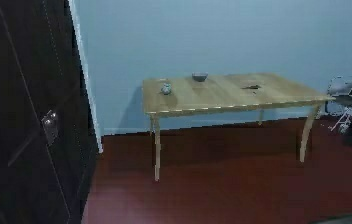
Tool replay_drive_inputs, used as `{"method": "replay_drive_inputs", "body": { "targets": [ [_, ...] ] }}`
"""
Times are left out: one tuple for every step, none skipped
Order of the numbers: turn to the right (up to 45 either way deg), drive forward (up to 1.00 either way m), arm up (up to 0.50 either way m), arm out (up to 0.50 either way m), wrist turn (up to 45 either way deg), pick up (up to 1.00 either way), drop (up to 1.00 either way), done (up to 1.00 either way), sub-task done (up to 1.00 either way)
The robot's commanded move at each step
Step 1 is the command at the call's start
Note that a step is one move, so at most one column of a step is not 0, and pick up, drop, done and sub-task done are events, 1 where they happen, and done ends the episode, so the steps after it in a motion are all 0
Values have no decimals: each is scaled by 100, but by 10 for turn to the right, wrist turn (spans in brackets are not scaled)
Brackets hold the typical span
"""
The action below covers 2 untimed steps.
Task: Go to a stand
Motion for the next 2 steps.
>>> {"method": "replay_drive_inputs", "body": {
  "targets": [
    [0, 65, 0, 0, 0, 0, 0, 0, 0],
    [450, 0, 0, 0, 0, 0, 0, 0, 0]
  ]
}}
